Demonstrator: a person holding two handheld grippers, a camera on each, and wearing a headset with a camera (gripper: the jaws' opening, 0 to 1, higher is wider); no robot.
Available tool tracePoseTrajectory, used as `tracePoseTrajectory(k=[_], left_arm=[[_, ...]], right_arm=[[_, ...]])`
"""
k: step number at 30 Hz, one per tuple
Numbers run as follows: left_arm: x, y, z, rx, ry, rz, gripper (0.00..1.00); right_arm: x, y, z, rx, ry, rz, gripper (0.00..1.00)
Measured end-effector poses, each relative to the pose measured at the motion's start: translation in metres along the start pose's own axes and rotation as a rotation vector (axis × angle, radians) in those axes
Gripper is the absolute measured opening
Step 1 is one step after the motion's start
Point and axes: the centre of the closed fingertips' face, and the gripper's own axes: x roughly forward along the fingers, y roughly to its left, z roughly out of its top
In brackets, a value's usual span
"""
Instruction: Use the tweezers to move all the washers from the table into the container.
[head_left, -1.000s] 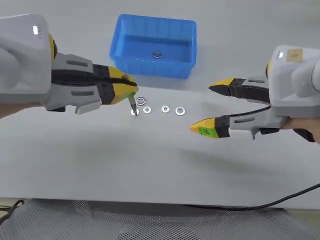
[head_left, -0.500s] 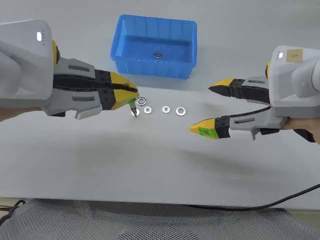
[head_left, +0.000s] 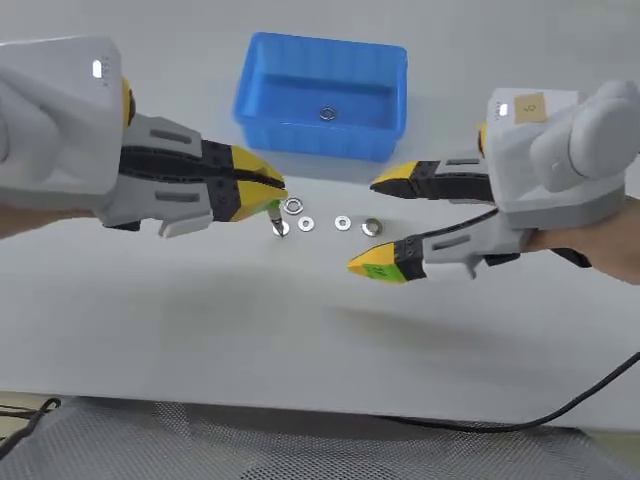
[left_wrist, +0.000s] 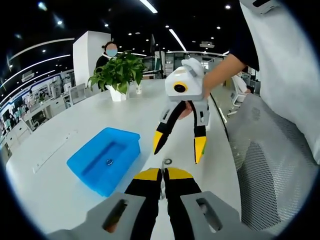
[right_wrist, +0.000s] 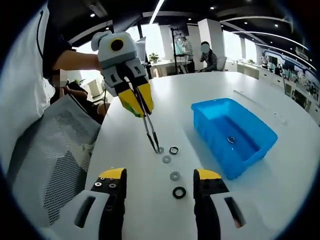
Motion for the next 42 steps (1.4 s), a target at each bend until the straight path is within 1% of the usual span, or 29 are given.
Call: tracePoseTrajectory(k=[3,4,6,12,16,18,23,26,30,32,35,42], left_arm=[[-0.001,-0.001,-0.001,-0.001,0.006,-0.005,0.06],[-0.001,-0.001,-0.001,0.003,0.008,-0.003,0.06],[-0.001,0.0,-0.001,0.006,0.011,-0.003,0.06],[0.001,0.002,-0.002,-0.003,0.004,0.002,0.06],[0.004,0.001,-0.001,-0.002,0.0,-0.001,0.06],[0.004,0.002,-0.001,-0.004,-0.001,0.001,0.06],[0.004,0.001,-0.003,-0.012,-0.002,-0.008,0.07],[0.003,0.001,-0.005,-0.017,0.0,-0.006,0.07],[0.002,0.001,-0.006,-0.02,0.001,-0.006,0.07],[0.003,0.0,-0.006,-0.022,0.0,-0.008,0.07],[0.004,0.0,-0.006,-0.022,-0.001,-0.01,0.07],[0.006,0.001,-0.006,-0.023,-0.002,-0.01,0.07]], right_arm=[[0.016,0.003,0.005,-0.025,0.0,0.037,0.53],[0.022,0.005,0.005,-0.04,0.007,0.056,0.51],[0.031,0.008,0.008,-0.065,0.002,0.078,0.47],[0.047,0.012,0.015,-0.091,-0.004,0.122,0.41],[0.053,0.012,0.017,-0.104,-0.003,0.136,0.37],[0.056,0.013,0.017,-0.113,-0.001,0.146,0.34],[0.061,0.012,0.017,-0.124,0.009,0.156,0.3],[0.064,0.011,0.016,-0.124,0.01,0.158,0.26],[0.065,0.009,0.021,-0.128,-0.014,0.152,0.19],[0.065,0.009,0.024,-0.126,-0.025,0.155,0.17],[0.067,0.007,0.023,-0.155,-0.015,0.154,0.13],[0.068,0.007,0.022,-0.177,-0.012,0.154,0.12]])
